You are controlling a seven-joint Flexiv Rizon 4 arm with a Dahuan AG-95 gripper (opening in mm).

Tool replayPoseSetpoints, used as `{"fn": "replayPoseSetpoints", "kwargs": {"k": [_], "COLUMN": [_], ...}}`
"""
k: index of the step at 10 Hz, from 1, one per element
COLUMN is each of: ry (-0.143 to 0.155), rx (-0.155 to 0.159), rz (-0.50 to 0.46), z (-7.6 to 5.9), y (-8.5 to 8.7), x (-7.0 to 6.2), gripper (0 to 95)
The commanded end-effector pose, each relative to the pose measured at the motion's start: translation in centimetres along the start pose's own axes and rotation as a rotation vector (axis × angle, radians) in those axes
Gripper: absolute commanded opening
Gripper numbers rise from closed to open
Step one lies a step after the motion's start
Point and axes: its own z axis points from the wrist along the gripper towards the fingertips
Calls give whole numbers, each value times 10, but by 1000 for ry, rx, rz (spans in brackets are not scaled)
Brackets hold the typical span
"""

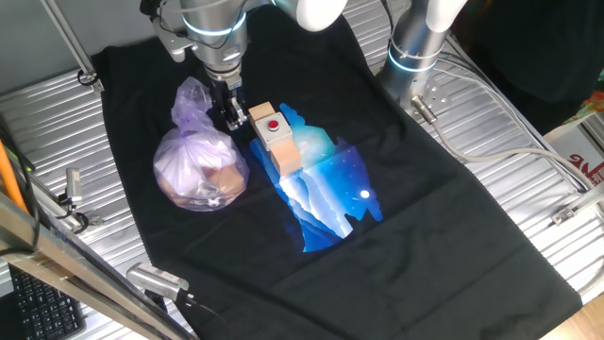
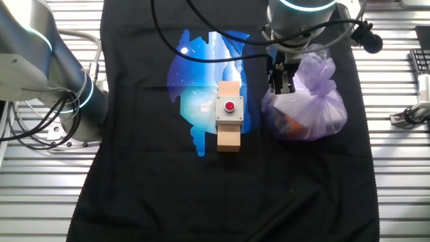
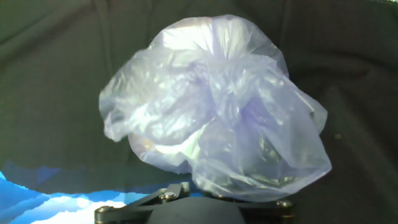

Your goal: Pick up a bag of things

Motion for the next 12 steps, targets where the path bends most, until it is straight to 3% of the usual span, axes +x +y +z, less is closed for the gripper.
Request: {"fn": "replayPoseSetpoints", "kwargs": {"k": [1,4,5,6,8,12], "ry": [2,2,-7,-15,-18,-46], "rx": [6,6,6,9,10,17], "rz": [2,4,-7,-56,-69,-66], "z": [1,0,0,0,0,0], "y": [0,0,0,0,0,0], "x": [0,0,0,0,0,0], "gripper": [0,0,190,570,950,950]}}
